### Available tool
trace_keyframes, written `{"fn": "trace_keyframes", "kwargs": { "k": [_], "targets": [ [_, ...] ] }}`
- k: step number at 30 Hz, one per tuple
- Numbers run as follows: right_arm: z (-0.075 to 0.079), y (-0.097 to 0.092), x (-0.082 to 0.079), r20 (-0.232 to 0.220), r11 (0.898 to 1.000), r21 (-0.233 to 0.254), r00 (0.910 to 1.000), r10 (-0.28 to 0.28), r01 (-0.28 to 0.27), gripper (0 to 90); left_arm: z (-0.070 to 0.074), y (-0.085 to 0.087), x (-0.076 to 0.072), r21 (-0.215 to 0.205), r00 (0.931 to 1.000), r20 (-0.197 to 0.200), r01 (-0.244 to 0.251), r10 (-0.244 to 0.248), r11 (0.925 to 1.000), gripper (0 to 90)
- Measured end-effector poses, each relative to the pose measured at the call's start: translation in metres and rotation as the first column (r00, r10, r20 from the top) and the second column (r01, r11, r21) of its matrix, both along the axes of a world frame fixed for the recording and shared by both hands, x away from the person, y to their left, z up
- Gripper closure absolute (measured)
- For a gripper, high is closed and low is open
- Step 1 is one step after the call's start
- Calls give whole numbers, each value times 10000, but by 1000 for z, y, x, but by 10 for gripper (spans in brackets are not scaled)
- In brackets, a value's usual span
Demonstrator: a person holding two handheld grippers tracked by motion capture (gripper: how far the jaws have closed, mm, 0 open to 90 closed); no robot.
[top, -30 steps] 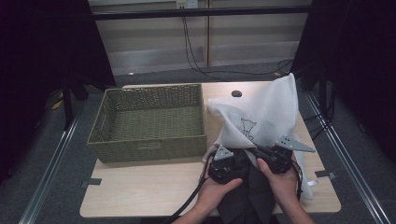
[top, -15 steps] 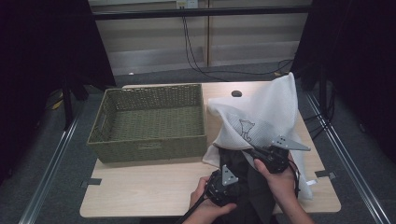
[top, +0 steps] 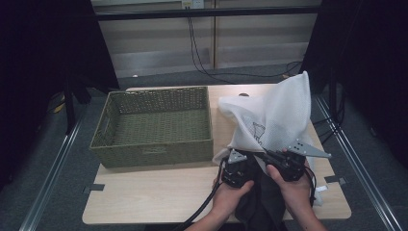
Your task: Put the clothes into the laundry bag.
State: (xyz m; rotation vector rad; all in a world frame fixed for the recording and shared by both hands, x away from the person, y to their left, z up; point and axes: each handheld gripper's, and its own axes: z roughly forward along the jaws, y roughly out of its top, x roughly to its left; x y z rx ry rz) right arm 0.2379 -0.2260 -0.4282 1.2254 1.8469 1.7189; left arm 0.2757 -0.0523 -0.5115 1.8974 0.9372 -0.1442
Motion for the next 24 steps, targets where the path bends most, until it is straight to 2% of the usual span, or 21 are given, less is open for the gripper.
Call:
{"fn": "trace_keyframes", "kwargs": {
  "k": [1,3,5,6,7,8,9,10,11,12,13,14,16,17,18,19,20,21,22,23,24],
  "targets": [
    [-3,-3,1,-110,9999,140,9999,-96,98,889,3,3,-2,-12,9993,341,123,-123,9999,734],
    [-4,-7,3,-129,9996,121,9996,-269,270,890,11,9,-8,281,9954,913,261,-286,9993,655],
    [-7,-11,5,-71,9986,-131,9987,-504,503,889,21,20,-13,365,9910,1279,361,-405,9987,500],
    [-9,-13,7,-53,9979,-287,9983,-578,576,889,26,26,-17,507,9870,1575,247,-324,9984,397],
    [-11,-14,9,-127,9980,-164,9980,-617,615,889,33,36,-22,540,9801,1960,213,-315,9983,342],
    [-14,-16,11,-158,9973,-355,9977,-652,646,889,37,41,-27,628,9757,2174,147,-281,9979,325],
    [-15,-16,11,-181,9972,-367,9977,-652,645,889,42,48,-35,840,9660,2571,66,-281,9964,315],
    [-16,-16,13,-160,9968,-454,9977,-663,655,888,45,52,-41,860,9606,2765,55,-291,9963,335],
    [-17,-15,13,-172,9968,-471,9977,-659,650,888,48,56,-50,865,9546,2928,309,-550,9958,367],
    [-18,-14,15,-175,9965,-582,9980,-605,593,888,49,57,-56,876,9516,2978,522,-762,9948,402],
    [-19,-13,15,-231,9973,-463,9980,-587,576,888,51,54,-67,841,9471,3025,854,-1071,9928,430],
    [-20,-12,16,-230,9963,-628,9979,-601,586,888,51,52,-71,795,9450,3037,1020,-1216,9916,462],
    [-21,-10,17,-235,9962,-667,9981,-578,561,888,48,39,-83,838,9340,2994,1777,-1948,9805,466],
    [-22,-10,17,-193,9954,-774,9982,-575,559,888,45,31,-88,1080,9238,3065,2059,-2296,9726,457],
    [-23,-10,17,-159,9948,-846,9982,-579,564,888,41,25,-91,1399,9174,3032,2246,-2576,9644,430],
    [-23,-11,17,-172,9946,-857,9981,-596,579,888,34,16,-95,1706,9121,2784,2613,-3009,9501,394],
    [-23,-11,16,-205,9961,-706,9983,-544,528,887,29,10,-96,1999,9166,2413,2745,-3188,9406,340],
    [-23,-11,16,-203,9960,-714,9983,-554,539,888,24,4,-96,2096,9232,2085,2802,-3228,9368,302],
    [-23,-11,16,-213,9963,-683,9984,-532,516,887,21,0,-95,2050,9295,1843,2815,-3194,9374,267],
    [-24,-10,16,-225,9965,-658,9983,-536,520,887,18,-6,-95,2017,9374,1705,2685,-3037,9419,239],
    [-25,-11,17,-211,9957,-780,9984,-527,509,887,16,-13,-94,2121,9432,1588,2559,-2917,9431,215]
  ]
}}
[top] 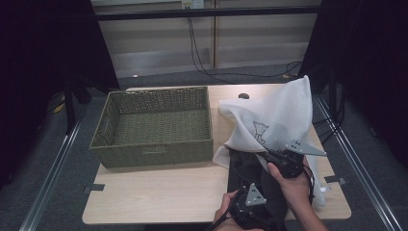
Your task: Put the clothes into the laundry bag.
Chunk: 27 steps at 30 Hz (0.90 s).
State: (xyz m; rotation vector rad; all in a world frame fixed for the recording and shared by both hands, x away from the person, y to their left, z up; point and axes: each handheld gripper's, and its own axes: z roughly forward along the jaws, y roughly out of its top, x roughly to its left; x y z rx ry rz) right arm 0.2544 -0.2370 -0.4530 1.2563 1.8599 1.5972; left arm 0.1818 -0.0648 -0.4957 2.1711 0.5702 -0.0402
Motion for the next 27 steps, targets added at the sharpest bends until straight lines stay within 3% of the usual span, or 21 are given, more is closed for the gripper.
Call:
{"fn": "trace_keyframes", "kwargs": {
  "k": [2,3,4,5,7,8,10,12,15,17,18,19,20,21,22,23,24,25,27],
  "targets": [
    [-1,1,0,15,10000,-52,10000,39,-39,887,-2,-9,1,109,9994,63,-334,334,9994,206],
    [-1,1,0,16,9999,-112,10000,54,-54,887,-2,-11,2,88,9987,211,-456,454,9989,261],
    [-1,2,-1,33,9999,-94,10000,75,-75,887,0,-12,1,294,9942,590,-920,901,9953,346],
    [-1,1,-1,41,9999,-115,10000,90,-90,887,0,-12,2,137,9914,726,-1097,1085,9939,465],
    [-1,1,-1,22,9999,-122,9999,100,-100,887,0,-10,9,-179,9933,548,-1013,1021,9947,789],
    [-1,1,-1,34,9998,-162,9999,111,-110,887,1,-9,13,-286,9931,525,-1039,1053,9942,875],
    [0,1,-2,24,9999,-50,9999,141,-141,887,5,-5,24,-655,9908,488,-1230,1263,9902,889],
    [3,2,-4,187,9997,-154,9997,183,-181,887,12,2,39,-1337,9824,468,-1730,1806,9758,891],
    [13,4,-11,414,9987,203,9981,466,-475,887,23,9,64,-2316,9627,734,-2374,2603,9434,891],
    [20,5,-13,552,9975,373,9968,577,-598,888,27,10,72,-2736,9461,1031,-2698,3070,9232,891],
    [25,6,-15,626,9970,473,9963,589,-619,888,27,9,76,-2902,9420,1047,-2777,3188,9158,891],
    [27,6,-16,705,9963,503,9953,658,-694,888,23,6,80,-2946,9325,1012,-3048,3467,9057,891],
    [29,7,-17,652,9967,491,9959,621,-653,888,20,4,82,-2805,9300,999,-3147,3536,9068,890],
    [29,8,-18,542,9967,468,9965,631,-657,888,14,1,86,-2616,9330,822,-3190,3503,9109,889],
    [26,7,-18,288,9959,508,9969,736,-750,889,8,0,89,-2359,9410,382,-3186,3364,9181,887],
    [20,6,-17,-16,9955,455,9965,837,-835,889,5,1,89,-2397,9420,222,-3202,3349,9165,882],
    [14,5,-16,-229,9970,296,9971,725,-719,889,5,3,87,-2351,9460,245,-3088,3232,9216,870],
    [9,4,-15,-365,9985,-5,9978,549,-550,889,8,8,83,-2228,9598,396,-2626,2778,9388,844],
    [-2,-4,-12,-799,9996,-15,9964,289,-291,889,11,17,79,-2149,9719,527,-2134,2295,9530,731]
  ]
}}
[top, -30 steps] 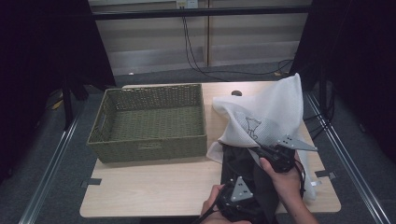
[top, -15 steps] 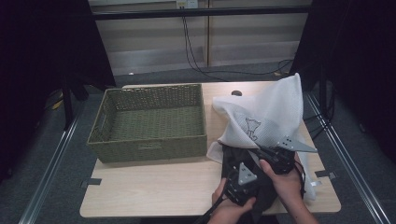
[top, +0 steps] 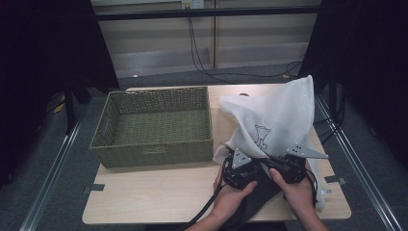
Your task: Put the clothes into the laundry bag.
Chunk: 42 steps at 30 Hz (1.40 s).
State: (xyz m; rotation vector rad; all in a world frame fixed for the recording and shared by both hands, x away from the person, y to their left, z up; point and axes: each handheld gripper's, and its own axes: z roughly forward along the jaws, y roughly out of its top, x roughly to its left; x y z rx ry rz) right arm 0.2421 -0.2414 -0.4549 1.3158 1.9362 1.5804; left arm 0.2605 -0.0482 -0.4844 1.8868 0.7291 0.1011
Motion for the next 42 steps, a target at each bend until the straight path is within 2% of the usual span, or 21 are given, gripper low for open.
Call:
{"fn": "trace_keyframes", "kwargs": {
  "k": [2,4,5,9,13,14,17,22,23,25,26,27,29,30,33,34,36,38,40,41,42],
  "targets": [
    [-4,-4,2,-236,10000,-75,9997,-39,37,889,6,20,-6,78,9985,375,387,-389,9992,649],
    [-6,-4,2,-291,9982,-593,9996,-15,-2,889,10,41,-6,-141,9983,392,444,-438,9989,597],
    [-7,-3,3,-341,9953,-969,9994,0,-33,889,12,51,-5,-268,9988,436,251,-239,9993,563],
    [-13,-8,2,-798,9901,-1398,9968,32,-144,890,12,90,3,-55,9968,392,-694,695,9976,490],
    [-19,-24,0,-1023,9855,-1686,9948,30,-203,890,0,110,12,669,9876,218,-1567,1555,9854,479],
    [-20,-28,0,-1079,9849,-1724,9942,-11,-177,890,-5,113,16,924,9862,-35,-1647,1658,9820,478],
    [-25,-41,-2,-1006,9834,-1813,9948,-155,-30,890,-15,109,22,972,9863,-641,-1451,1517,9846,455],
    [-24,-47,-9,-768,9878,-1542,9965,-344,222,878,-19,84,28,1437,9892,-595,-1241,1338,9818,425],
    [-20,-46,-12,-536,9881,-1513,9979,-367,282,860,-20,80,29,1468,9894,-646,-1192,1298,9820,424],
    [-12,-41,-17,-105,9881,-1518,9996,-270,251,798,-22,71,33,1596,9862,-826,-1288,1433,9787,458],
    [-8,-40,-19,109,9886,-1484,9996,-248,261,773,-23,63,36,2028,9818,-867,-1486,1689,9679,471],
    [0,-36,-21,522,9904,-1368,9985,-140,210,779,-23,60,37,2000,9801,-910,-1554,1762,9674,524],
    [7,-33,-20,685,9868,-1605,9976,-103,212,865,-22,55,39,2260,9815,-799,-1520,1738,9622,606],
    [9,-31,-18,670,9866,-1614,9977,-117,224,880,-23,53,40,2205,9828,-910,-1375,1607,9657,680],
    [12,-27,-17,431,9917,-1281,9989,168,-111,887,-22,53,37,2006,9850,-1296,-861,1136,9759,834],
    [12,-24,-18,347,9896,-1399,9986,399,-346,887,-22,55,35,2256,9906,-1209,-351,637,9736,849],
    [9,-17,-18,-216,9752,-1876,9930,1159,-1179,888,-21,55,28,2238,9924,-1223,184,93,9745,871],
    [-3,-9,-13,-1258,9564,-2099,9757,1796,-2031,889,-20,56,21,2320,9913,-1222,763,-488,9697,879],
    [-16,-1,-8,-2029,9414,-2401,9606,1898,-2367,891,-19,60,14,2425,9891,-1191,1139,-869,9634,882],
    [-20,3,-5,-2183,9348,-2583,9574,1892,-2436,892,-20,63,11,2381,9885,-1157,1228,-974,9634,882],
    [-22,7,-3,-2168,9293,-2884,9611,1713,-2307,893,-20,66,10,2333,9872,-1154,1350,-1104,9630,883]
  ]
}}
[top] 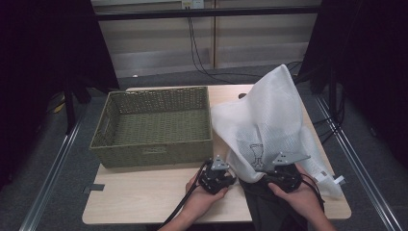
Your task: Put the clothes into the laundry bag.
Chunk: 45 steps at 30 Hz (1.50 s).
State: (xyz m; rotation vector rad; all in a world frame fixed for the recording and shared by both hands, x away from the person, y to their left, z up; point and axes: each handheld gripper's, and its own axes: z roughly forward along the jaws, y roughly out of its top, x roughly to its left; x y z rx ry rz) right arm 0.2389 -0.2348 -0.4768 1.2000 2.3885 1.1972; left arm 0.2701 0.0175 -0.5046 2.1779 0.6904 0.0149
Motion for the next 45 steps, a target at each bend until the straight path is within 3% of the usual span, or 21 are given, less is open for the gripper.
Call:
{"fn": "trace_keyframes", "kwargs": {
  "k": [3,6,9,10,11,13,14,17,19,21,23,25,28,31,33,37,39,41,43,44,45],
  "targets": [
    [1,7,8,486,9930,-721,9947,-906,940,895,1,4,-3,207,9992,177,368,-372,9991,888],
    [-1,6,20,1002,9755,-956,9769,-1887,1982,896,2,6,-6,259,9972,274,693,-700,9973,891],
    [-3,-1,41,1690,9344,-1274,9356,-3100,3326,897,2,10,-9,264,9944,259,1015,-1021,9945,893],
    [-4,-4,47,1766,9267,-1313,9282,-3276,3521,897,2,12,-10,279,9931,261,1135,-1142,9932,893],
    [-5,-8,55,1879,9090,-1284,9097,-3704,3966,896,2,13,-10,248,9923,244,1212,-1218,9923,893],
    [-6,-17,66,1849,8913,-1148,8910,-4147,4387,896,1,16,-12,157,9921,252,1228,-1232,9923,891],
    [-5,-20,68,1781,8913,-1074,8905,-4187,4406,896,0,17,-12,-3,9937,226,1098,-1097,9940,889],
    [6,-28,63,1610,9015,-486,8941,-4178,4300,893,-2,18,-10,-250,9960,22,898,-898,9956,873],
    [17,-32,49,1701,9292,443,9137,-3690,3670,890,-3,19,-5,-510,9988,-235,421,-433,9978,833],
    [33,-33,24,2069,9602,1144,9392,-2739,2549,887,-3,20,0,-724,9985,-551,-37,-3,9974,748],
    [40,-30,0,2419,9813,1054,9530,-1823,1610,888,-3,19,4,-823,9967,-705,-471,413,9955,676],
    [37,-25,-14,2199,9956,554,9717,-864,760,889,-4,17,8,-876,9941,-849,-754,680,9933,654],
    [18,-13,-19,1317,9987,-490,9911,192,-128,890,-4,12,10,-769,9923,-914,-912,841,9929,717],
    [-10,7,-7,-69,9831,-1683,9974,724,-725,891,-3,8,8,-535,9964,-752,-442,401,9976,860],
    [-13,12,1,-142,9867,-1569,9990,414,-431,893,-3,6,4,-421,9984,-563,3,-27,9991,872],
    [-17,8,22,428,9884,-1310,9965,-720,770,896,-2,5,-2,-345,9965,-390,720,-733,9968,878],
    [-19,3,33,964,9726,-1511,9818,-1636,1769,897,-2,7,-5,-334,9913,-424,1231,-1245,9918,881],
    [-22,-2,44,1067,9610,-1381,9682,-2261,2396,898,-1,8,-10,-341,9844,-453,1688,-1703,9851,883],
    [-22,-9,57,1309,9290,-1526,9386,-3193,3373,899,-1,8,-16,-369,9713,-503,2307,-2324,9723,884],
    [-22,-15,64,1281,9069,-1448,9163,-3794,3958,899,0,7,-20,-233,9673,-357,2504,-2511,9679,885],
    [-22,-25,75,1095,8914,-1219,8985,-4251,4366,898,0,6,-20,-206,9696,-365,2414,-2421,9702,886]
  ]
}}
